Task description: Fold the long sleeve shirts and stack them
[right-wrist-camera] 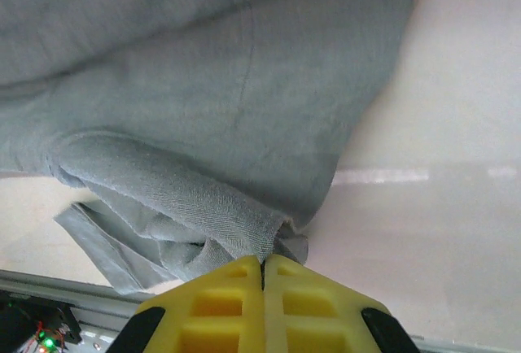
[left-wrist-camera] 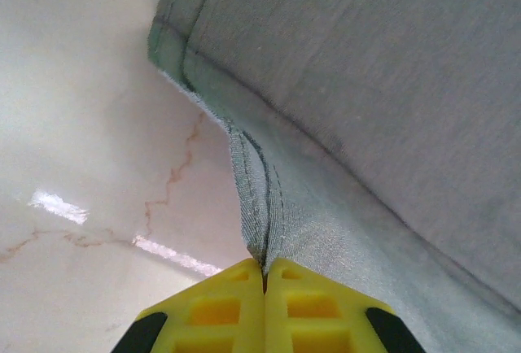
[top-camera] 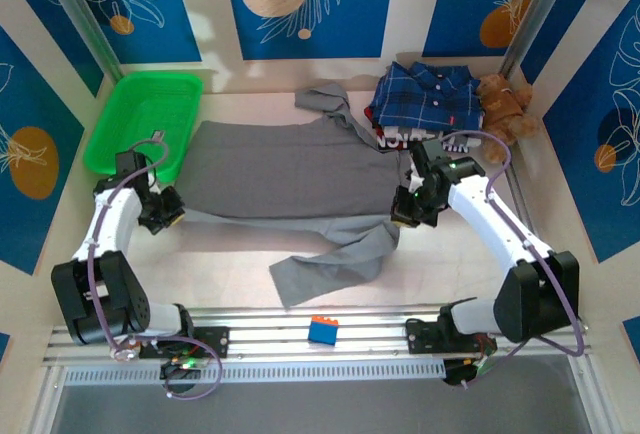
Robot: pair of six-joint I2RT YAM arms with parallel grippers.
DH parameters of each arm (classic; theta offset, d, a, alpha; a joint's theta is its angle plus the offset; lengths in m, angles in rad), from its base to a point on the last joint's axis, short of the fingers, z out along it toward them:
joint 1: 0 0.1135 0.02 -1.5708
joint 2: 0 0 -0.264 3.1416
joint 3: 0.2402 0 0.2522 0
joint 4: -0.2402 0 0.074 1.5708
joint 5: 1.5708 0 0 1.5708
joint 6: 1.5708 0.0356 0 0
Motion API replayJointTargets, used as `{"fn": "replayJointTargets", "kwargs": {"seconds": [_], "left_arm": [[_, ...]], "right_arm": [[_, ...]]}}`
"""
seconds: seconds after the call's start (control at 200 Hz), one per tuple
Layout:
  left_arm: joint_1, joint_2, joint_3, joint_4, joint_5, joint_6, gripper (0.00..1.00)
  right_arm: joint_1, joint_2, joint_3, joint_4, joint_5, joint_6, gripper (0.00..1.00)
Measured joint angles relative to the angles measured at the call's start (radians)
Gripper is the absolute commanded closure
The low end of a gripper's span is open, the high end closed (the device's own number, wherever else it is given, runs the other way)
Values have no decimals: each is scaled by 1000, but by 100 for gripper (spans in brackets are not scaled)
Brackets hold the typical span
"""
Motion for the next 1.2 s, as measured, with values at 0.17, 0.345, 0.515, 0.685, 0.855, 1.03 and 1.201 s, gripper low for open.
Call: {"fn": "replayJointTargets", "kwargs": {"seconds": [0.17, 0.345, 0.515, 0.685, 0.855, 1.03, 1.201], "left_arm": [[0, 74, 49, 8, 15, -12, 100], [0, 162, 105, 36, 17, -19, 100], [0, 235, 137, 60, 17, -19, 100], [0, 307, 161, 69, 16, -19, 100], [0, 365, 198, 83, 13, -19, 100], [0, 407, 245, 92, 9, -19, 100], [-1, 463, 290, 108, 12, -20, 92]], "right_arm": [[-37, 102, 97, 0, -13, -55, 100], [-70, 229, 192, -3, -16, -101, 100], [-95, 349, 287, -7, -16, -138, 100], [-110, 467, 379, -11, -16, -171, 100], [-116, 568, 460, -19, -15, -197, 100], [-124, 654, 532, -27, -11, -219, 100], [-132, 732, 610, -47, -8, -227, 99]]}}
